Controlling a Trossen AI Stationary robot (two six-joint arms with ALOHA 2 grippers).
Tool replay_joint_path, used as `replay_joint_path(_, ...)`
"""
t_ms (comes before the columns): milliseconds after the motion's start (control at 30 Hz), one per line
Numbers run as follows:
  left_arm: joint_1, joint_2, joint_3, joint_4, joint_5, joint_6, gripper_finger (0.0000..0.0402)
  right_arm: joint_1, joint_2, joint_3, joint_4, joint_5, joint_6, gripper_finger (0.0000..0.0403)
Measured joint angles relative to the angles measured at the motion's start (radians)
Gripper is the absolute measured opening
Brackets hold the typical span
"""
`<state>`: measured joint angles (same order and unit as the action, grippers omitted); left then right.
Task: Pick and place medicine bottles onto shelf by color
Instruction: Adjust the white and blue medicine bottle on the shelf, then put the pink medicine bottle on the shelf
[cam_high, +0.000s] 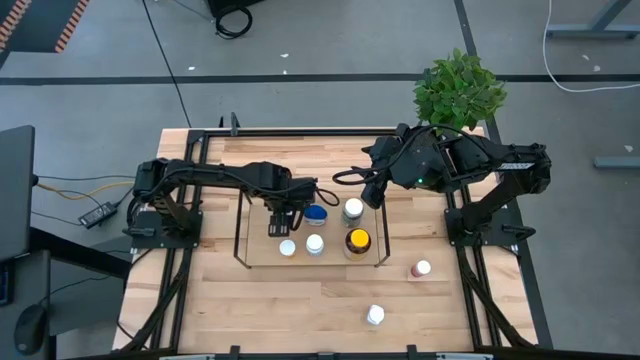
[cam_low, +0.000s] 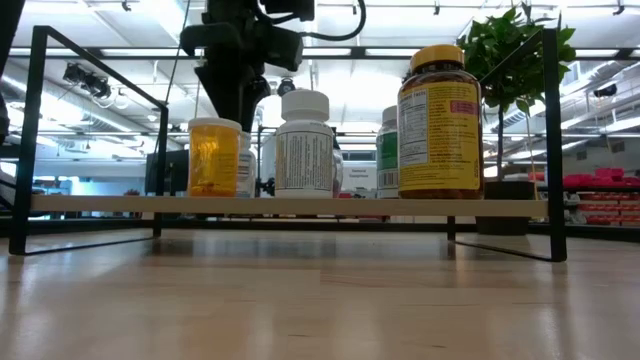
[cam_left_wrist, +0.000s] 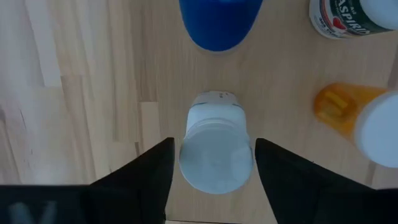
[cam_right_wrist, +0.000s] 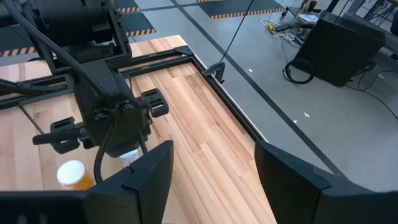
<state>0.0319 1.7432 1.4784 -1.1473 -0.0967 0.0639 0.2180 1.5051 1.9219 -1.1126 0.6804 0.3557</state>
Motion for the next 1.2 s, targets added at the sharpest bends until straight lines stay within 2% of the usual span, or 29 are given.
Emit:
replay_joint_path(200,0.000,0.000,0.000,-0.004,0.000,-0.001,0.0249,0.000,0.000,0.000,0.000,0.000,0.000,0.0232)
replay_joint_path(467,0.000,-0.015,0.017,-0.038,0.019,-0.025,0.0254,0.000,0.000,0.000,0.000,0.000,-0.008,0.0232)
replay_joint_path(667,-0.004,-0.016,0.123,-0.075,0.023,-0.044,0.0266,0.006,0.000,0.000,-0.006,-0.024,0.044,0.0232)
replay_joint_path(967,-0.014,-0.017,0.310,-0.142,0.023,-0.201,0.0271,0.062,0.003,0.000,-0.130,-0.195,0.253,0.0232)
replay_joint_path(1200,-0.116,-0.018,0.409,0.039,0.068,-0.353,0.0260,0.194,0.021,-0.001,-0.227,-0.226,0.385,0.0232)
